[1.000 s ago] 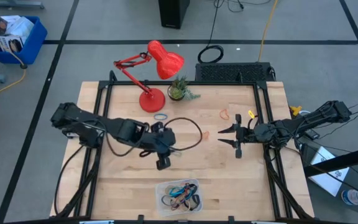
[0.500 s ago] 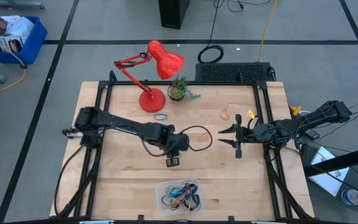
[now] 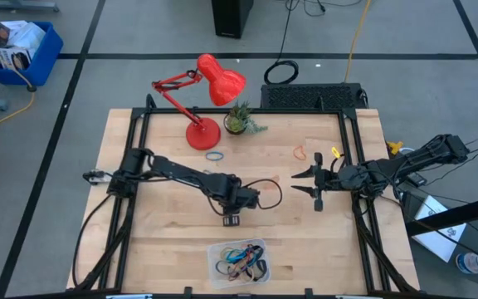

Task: Pick and place rubber bands into bin
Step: Put the green rubber band into the transparent bin

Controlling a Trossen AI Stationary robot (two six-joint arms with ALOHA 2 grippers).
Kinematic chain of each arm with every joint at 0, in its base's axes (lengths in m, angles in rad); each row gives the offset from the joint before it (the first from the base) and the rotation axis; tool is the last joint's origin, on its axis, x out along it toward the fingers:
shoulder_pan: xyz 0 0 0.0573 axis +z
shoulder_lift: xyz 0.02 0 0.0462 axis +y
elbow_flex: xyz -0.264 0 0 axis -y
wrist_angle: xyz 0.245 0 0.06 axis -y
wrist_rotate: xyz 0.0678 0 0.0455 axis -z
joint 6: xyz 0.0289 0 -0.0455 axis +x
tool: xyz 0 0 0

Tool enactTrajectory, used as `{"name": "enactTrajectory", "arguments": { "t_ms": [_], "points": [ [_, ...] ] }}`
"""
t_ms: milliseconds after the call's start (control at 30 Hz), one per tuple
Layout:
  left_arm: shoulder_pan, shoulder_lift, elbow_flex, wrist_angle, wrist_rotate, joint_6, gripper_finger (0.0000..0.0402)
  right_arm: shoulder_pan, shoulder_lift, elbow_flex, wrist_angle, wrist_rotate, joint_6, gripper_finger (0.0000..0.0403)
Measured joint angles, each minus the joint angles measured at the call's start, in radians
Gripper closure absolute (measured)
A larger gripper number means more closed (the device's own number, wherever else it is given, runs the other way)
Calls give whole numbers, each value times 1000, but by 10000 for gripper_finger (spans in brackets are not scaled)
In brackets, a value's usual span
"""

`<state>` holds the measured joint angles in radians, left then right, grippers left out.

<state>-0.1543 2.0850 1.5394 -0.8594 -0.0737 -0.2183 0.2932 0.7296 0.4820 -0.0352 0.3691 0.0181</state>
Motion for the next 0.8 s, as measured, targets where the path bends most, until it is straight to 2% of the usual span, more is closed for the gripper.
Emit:
{"name": "enactTrajectory", "arguments": {
  "t_ms": [167,300,800],
  "points": [
    [12,2,0,1,8,10,268,0,0,0,0,0,0,269],
    [34,2,0,1,76,25,268,0,0,0,0,0,0,269],
    [41,20,0,56,103,87,268,0,0,0,0,0,-3,269]
  ]
}}
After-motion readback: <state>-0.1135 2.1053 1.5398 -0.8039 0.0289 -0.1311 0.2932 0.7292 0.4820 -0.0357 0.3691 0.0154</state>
